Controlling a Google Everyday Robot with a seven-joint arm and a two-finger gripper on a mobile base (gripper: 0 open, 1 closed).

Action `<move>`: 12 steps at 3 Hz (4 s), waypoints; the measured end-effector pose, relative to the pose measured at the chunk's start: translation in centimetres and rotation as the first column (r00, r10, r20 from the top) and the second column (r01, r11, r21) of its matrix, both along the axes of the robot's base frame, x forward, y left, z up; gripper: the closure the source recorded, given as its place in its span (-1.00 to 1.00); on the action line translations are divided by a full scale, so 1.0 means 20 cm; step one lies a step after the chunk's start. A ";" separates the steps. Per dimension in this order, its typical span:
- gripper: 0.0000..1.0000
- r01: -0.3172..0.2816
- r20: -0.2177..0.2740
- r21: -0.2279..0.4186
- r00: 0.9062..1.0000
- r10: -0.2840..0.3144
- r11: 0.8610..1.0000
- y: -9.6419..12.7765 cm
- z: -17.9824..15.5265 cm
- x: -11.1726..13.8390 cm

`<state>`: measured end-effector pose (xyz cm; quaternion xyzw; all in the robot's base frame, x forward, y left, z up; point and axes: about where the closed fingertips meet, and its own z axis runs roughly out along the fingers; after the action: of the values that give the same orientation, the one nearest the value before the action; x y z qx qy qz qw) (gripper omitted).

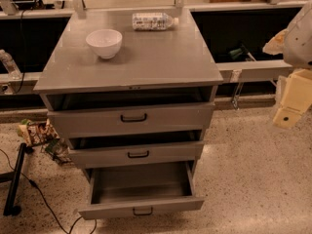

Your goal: Close bottom drawer

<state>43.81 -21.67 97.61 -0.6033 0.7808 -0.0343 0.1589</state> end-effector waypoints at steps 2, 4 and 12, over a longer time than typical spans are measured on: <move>-0.72 -0.001 0.011 0.026 1.000 0.000 1.000 0.00 -0.05 -0.01; 0.21 0.034 0.005 0.093 0.999 -0.035 0.995 0.04 -0.61 -0.11; 1.00 0.052 -0.181 0.341 0.983 0.011 0.939 0.35 -2.48 -0.59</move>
Offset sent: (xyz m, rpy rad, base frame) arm -0.0063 -0.0017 -0.0378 0.0879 -0.0157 0.0043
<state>32.06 -14.69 48.11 -0.5587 0.7920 0.1557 0.1903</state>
